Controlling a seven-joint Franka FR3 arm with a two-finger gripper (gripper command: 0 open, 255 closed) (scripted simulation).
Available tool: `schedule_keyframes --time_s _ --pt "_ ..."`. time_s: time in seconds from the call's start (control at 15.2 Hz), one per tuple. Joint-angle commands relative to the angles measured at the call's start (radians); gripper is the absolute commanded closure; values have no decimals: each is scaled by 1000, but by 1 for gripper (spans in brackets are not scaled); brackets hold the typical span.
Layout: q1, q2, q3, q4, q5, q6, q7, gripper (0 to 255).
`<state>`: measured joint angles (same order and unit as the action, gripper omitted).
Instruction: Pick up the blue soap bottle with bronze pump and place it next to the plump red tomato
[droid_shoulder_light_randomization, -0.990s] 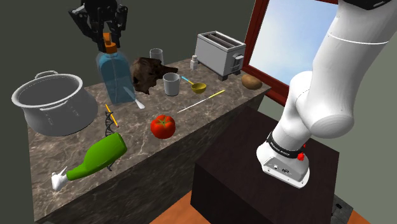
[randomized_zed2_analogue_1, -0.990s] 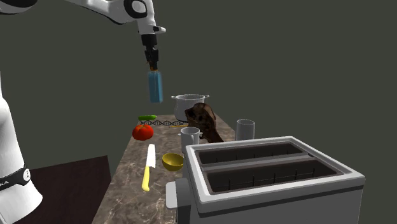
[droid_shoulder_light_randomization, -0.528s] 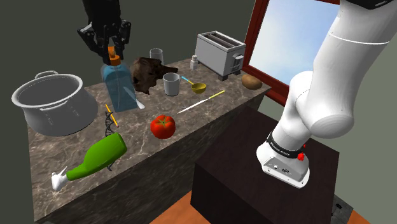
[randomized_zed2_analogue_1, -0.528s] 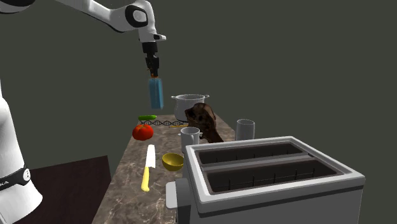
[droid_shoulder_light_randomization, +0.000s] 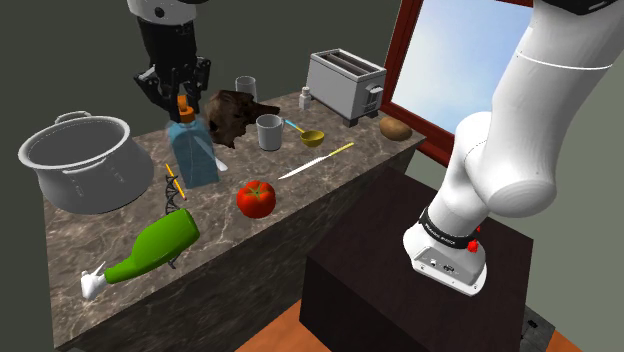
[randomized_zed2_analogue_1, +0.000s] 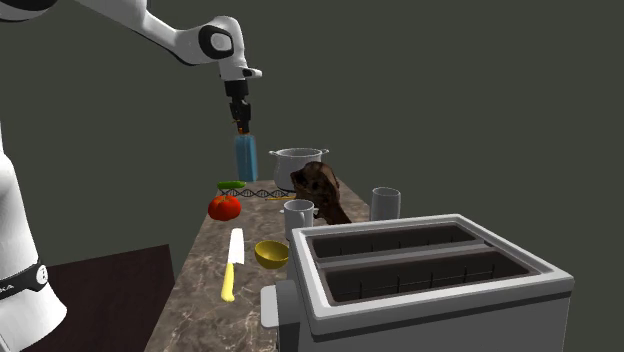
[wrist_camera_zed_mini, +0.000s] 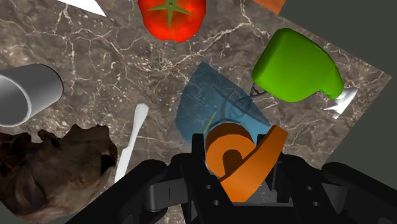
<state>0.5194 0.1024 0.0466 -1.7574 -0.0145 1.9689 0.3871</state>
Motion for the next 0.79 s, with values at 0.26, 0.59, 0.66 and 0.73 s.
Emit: schedule_keyframes --time_s 0.26,0.59,0.66,0.73 --pt "0 10 0 -68 -1 79 2 255" --pt "0 25 0 -116 -3 143 3 255" --pt "0 29 0 -125 -3 155 3 255" --pt "0 33 0 -134 -3 168 4 255"
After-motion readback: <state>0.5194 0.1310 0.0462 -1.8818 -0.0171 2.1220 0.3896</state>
